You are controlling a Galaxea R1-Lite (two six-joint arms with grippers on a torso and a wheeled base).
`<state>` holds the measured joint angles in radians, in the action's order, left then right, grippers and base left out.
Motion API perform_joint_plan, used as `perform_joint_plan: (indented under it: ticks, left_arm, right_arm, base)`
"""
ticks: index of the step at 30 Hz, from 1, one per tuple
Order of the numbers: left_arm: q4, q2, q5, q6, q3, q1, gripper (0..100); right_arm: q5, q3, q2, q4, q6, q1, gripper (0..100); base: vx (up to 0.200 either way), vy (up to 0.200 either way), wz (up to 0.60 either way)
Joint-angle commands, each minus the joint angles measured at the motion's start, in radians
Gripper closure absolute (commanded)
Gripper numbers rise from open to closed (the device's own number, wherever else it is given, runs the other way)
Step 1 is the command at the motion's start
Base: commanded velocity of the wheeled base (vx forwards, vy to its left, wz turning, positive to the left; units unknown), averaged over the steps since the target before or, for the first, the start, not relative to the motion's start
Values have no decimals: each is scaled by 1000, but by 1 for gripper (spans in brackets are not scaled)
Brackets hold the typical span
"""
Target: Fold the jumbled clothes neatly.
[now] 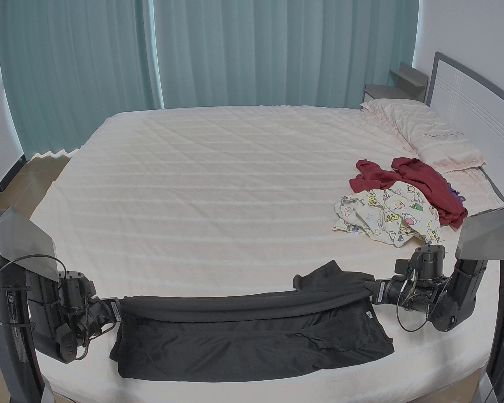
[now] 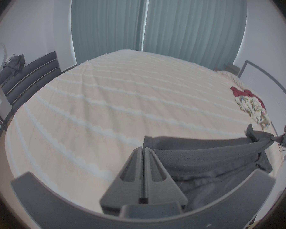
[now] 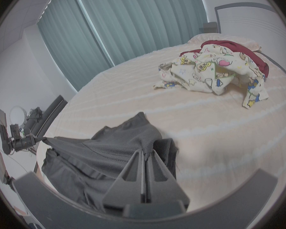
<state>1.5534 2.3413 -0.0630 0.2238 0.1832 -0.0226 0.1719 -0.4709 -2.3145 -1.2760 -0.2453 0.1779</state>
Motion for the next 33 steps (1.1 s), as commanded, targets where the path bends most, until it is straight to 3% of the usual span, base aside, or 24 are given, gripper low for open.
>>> perform_joint_plan:
  ticks: [1, 6, 12, 13, 25, 28, 33]
  left_arm:
    - [17, 9, 2, -17, -56, 9, 100]
    - [17, 55, 2, -69, -103, 12, 100]
    - [17, 53, 35, -69, -153, 13, 100]
    - [17, 50, 48, -70, -163, 13, 0]
    - [17, -60, 66, -14, -180, -43, 0]
    - [17, -134, 74, 81, -180, -53, 0]
    - [17, -217, 117, 276, -177, -42, 0]
  right_arm:
    - [15, 63, -11, -2, 26, 5, 100]
    - [21, 83, -34, -3, 47, 8, 100]
    - [20, 103, -45, -10, 55, 9, 100]
    - [20, 106, -45, -13, 58, 9, 0]
    - [18, 242, -3, -212, 49, -38, 0]
    - [21, 248, 33, -255, 11, -58, 0]
    - [24, 216, 79, -244, -97, -5, 0]
  base:
    - [0, 0, 0]
    - [0, 0, 0]
    - [0, 0, 0]
    - [0, 0, 0]
    - [0, 0, 0]
    - [0, 0, 0]
    - [0, 0, 0]
